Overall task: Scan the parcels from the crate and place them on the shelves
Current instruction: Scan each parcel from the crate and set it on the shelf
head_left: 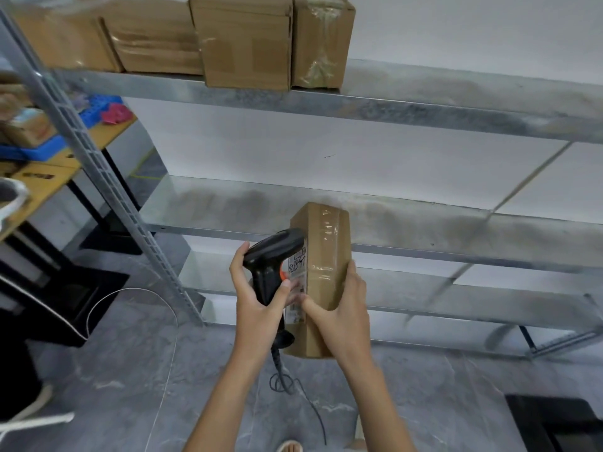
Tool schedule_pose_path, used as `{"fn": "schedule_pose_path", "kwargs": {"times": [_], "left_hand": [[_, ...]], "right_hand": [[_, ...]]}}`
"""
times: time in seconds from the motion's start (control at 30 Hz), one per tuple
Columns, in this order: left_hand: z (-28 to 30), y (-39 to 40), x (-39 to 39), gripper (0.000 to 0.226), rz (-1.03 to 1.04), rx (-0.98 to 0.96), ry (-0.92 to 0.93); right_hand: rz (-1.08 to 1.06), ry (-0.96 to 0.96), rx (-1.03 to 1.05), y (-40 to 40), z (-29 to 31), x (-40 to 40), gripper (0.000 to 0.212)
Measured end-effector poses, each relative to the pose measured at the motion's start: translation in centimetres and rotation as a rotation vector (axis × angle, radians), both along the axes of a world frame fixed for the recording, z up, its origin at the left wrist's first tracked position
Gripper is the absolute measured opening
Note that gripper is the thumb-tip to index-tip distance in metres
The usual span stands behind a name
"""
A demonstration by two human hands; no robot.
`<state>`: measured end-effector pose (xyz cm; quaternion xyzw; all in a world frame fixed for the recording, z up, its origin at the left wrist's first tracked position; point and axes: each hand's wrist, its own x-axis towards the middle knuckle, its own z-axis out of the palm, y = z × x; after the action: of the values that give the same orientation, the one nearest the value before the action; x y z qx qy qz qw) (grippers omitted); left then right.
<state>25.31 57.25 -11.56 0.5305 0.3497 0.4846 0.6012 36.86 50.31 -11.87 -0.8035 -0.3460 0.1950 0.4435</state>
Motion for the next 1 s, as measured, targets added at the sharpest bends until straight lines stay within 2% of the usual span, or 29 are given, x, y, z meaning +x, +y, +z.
{"fn": "schedule_pose_path", "kwargs": {"times": [0.2, 0.33, 0.4, 0.67, 1.0], "left_hand": [[1.3, 0.4, -0.6, 0.077, -0.001, 0.094, 0.022], [1.5, 1.0, -1.7, 0.081, 0.002, 0.097, 0.036], [1.6, 1.0, -2.6, 0.088, -0.010, 0.121, 0.066], [1.8, -1.1, -4.9, 0.091, -0.115, 0.168, 0.147], [2.6, -2.7, -5.9, 0.090, -0.222, 0.119, 0.229]], "right_hand": [[-0.016, 0.070, 0.263, -0.8, -0.5, 0.5, 0.082], [-0.082, 0.074, 0.378, -1.1, -0.2, 1.6, 0.073], [-0.106, 0.074, 0.415, -1.3, -0.1, 2.1, 0.071], [-0.150, 0.117, 0.491, -1.2, -0.3, 3.1, 0.070], [-0.175, 0.094, 0.516, -1.1, -0.7, 3.7, 0.067]]}}
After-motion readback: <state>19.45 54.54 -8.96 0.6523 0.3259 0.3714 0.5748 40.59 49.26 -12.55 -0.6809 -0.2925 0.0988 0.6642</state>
